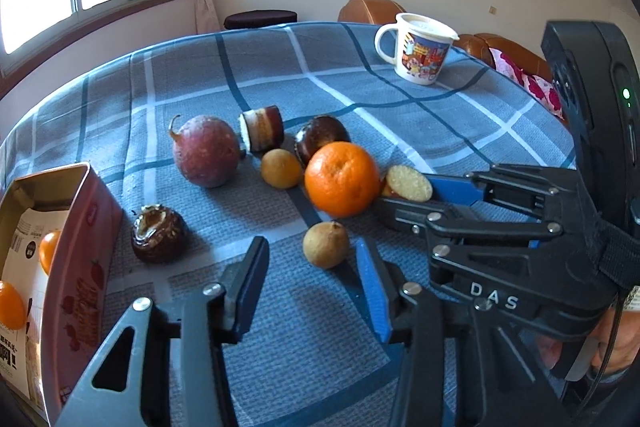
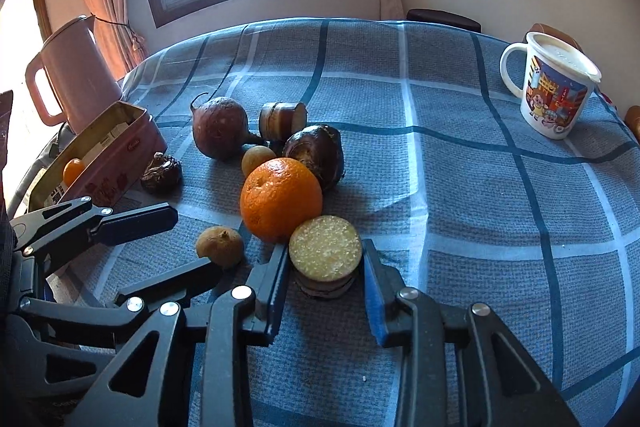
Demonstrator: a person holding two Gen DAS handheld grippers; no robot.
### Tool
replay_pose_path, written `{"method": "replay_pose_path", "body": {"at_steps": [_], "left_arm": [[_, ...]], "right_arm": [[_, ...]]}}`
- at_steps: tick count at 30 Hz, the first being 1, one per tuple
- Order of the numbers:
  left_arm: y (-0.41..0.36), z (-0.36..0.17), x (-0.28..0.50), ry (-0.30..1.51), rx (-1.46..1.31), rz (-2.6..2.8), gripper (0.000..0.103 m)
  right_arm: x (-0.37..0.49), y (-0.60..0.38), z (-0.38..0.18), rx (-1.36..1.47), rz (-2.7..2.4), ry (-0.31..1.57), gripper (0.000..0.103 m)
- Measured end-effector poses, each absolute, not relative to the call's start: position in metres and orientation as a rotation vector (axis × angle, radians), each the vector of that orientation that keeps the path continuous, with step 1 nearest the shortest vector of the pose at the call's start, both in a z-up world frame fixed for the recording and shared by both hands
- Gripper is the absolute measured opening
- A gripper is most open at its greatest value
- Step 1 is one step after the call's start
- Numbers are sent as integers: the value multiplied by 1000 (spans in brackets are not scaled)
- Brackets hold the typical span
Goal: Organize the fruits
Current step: 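Grasp the brown round fruit with the left gripper while the right gripper grasps the sliced round fruit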
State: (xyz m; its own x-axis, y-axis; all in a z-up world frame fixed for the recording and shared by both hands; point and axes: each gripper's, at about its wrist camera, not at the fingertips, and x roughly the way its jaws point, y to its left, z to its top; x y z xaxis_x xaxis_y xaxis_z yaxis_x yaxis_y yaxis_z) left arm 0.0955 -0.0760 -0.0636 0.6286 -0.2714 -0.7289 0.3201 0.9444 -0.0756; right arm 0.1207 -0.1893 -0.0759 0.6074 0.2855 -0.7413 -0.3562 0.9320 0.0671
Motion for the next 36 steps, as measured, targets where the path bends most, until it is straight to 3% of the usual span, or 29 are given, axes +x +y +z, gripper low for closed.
{"method": "replay_pose_path", "body": {"at_steps": [3, 8, 36], "left_arm": [[-82, -64, 96, 830, 82, -354, 43], [-85, -67, 102, 848, 74, -363, 28], [-55, -51, 86, 716, -34, -304, 27]], "right_arm": [[122, -195, -75, -61, 350, 836, 36], [123, -198, -74, -50, 330, 834, 36], [111, -195, -63, -86, 360, 751, 36]]}}
